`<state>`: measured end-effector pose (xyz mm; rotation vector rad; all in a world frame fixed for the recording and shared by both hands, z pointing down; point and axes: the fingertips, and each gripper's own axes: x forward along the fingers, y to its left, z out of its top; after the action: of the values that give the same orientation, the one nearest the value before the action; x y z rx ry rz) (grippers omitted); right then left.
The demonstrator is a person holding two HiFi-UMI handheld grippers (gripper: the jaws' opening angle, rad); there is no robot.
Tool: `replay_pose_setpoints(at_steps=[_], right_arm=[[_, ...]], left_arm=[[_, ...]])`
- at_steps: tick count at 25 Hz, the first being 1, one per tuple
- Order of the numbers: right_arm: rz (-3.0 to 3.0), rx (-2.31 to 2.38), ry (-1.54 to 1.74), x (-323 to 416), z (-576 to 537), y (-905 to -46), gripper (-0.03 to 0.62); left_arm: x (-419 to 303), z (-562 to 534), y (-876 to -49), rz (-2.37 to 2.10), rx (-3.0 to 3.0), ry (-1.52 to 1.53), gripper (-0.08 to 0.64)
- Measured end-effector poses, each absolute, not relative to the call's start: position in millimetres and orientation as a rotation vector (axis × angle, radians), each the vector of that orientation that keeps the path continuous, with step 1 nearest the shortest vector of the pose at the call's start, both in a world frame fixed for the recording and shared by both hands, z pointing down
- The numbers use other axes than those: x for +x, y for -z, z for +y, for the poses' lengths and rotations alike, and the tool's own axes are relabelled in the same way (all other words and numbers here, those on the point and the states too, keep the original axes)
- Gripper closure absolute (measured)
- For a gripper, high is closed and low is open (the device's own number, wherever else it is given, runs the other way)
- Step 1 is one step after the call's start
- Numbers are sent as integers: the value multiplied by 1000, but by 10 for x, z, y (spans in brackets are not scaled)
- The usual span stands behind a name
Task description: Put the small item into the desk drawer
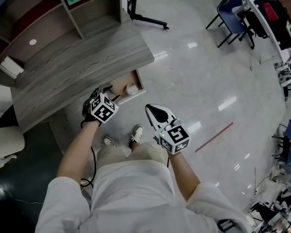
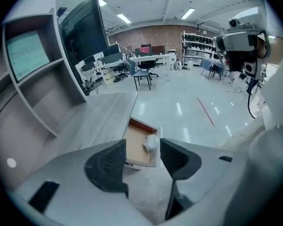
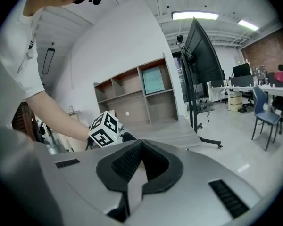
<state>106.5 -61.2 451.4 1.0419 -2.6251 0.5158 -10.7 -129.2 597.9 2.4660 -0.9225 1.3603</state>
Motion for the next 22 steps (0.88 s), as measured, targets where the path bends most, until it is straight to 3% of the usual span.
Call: replay_pose_setpoints(at_steps=[4, 8, 22], right_arm=[[-2624, 1092, -440, 1047, -591, -4253, 594], [-2632, 1112, -367, 963, -568, -4009, 594], [-2733, 1097, -231, 591, -700, -3398, 594]], left_arm=[[-214, -1271, -5616, -997, 2488, -1286, 445], [-322, -1205, -5345, -1058, 2500, -1201, 520], [-914, -1197, -4710, -1214, 2509, -923, 554]])
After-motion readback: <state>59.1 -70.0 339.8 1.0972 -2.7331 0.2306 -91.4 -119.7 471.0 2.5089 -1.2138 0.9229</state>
